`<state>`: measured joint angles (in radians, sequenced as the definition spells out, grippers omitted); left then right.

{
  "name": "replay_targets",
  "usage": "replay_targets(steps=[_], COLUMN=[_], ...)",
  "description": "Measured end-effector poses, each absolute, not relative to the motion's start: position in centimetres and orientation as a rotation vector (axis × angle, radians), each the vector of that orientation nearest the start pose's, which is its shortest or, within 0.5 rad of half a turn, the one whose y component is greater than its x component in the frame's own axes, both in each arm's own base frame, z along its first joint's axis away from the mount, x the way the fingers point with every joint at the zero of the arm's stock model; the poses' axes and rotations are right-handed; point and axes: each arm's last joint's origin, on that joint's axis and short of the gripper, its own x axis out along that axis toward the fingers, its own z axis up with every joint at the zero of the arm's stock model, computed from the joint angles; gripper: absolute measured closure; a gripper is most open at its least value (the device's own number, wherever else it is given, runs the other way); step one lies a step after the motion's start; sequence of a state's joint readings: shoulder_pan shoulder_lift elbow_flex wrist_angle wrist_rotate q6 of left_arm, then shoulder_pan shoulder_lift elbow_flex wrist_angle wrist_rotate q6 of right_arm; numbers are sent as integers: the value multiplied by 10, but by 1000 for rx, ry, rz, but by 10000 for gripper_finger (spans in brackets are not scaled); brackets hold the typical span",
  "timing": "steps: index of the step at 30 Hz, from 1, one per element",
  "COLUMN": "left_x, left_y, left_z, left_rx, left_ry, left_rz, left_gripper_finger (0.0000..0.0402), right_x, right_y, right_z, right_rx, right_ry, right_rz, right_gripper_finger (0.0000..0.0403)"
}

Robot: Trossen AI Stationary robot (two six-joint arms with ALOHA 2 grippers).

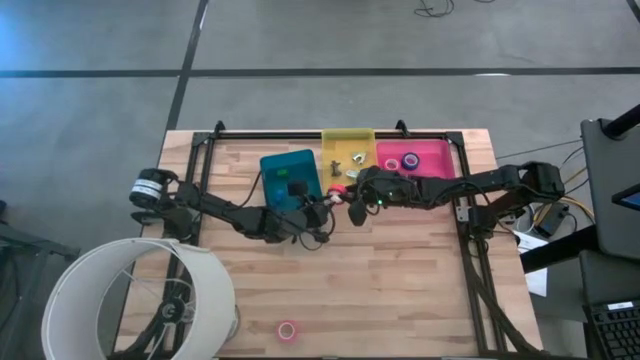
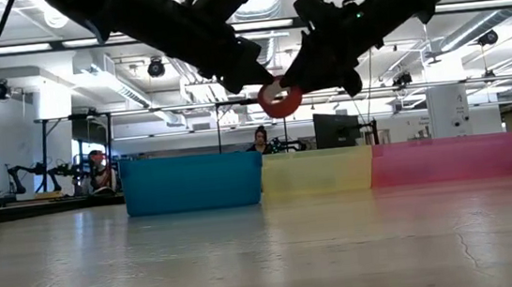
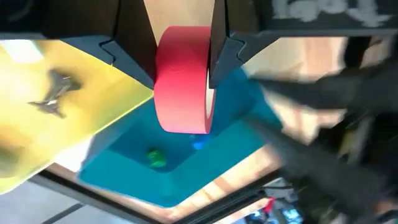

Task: Pick and place Stapler, Stapler remover, tape
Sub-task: Put the red tape into the red bin

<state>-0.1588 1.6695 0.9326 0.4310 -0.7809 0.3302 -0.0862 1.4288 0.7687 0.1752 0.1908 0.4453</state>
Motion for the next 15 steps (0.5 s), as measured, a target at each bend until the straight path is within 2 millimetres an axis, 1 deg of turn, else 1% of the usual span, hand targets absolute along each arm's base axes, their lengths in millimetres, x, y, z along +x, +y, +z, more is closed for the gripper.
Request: replay_targets(steps=[4,8,11,15], left_x=[350,350,348,346], left_y=[-35,-34,-34,-34], left_z=[219,216,213,208], left_rx=[425,369,318,267], left_ry=[373,377,393,423], left_rz=[579,593,601,615], left_gripper_finger=[271,247,239,241], right_x=[297,296,293,288], right_y=[-37,-44,-49,-51], right_z=[221,226,232,244], right_rx=[380,329,283,249], right_ry=[455,553,666,819], right_rz=[-395,-414,-433,-457], right_gripper_finger=[286,287,282,280])
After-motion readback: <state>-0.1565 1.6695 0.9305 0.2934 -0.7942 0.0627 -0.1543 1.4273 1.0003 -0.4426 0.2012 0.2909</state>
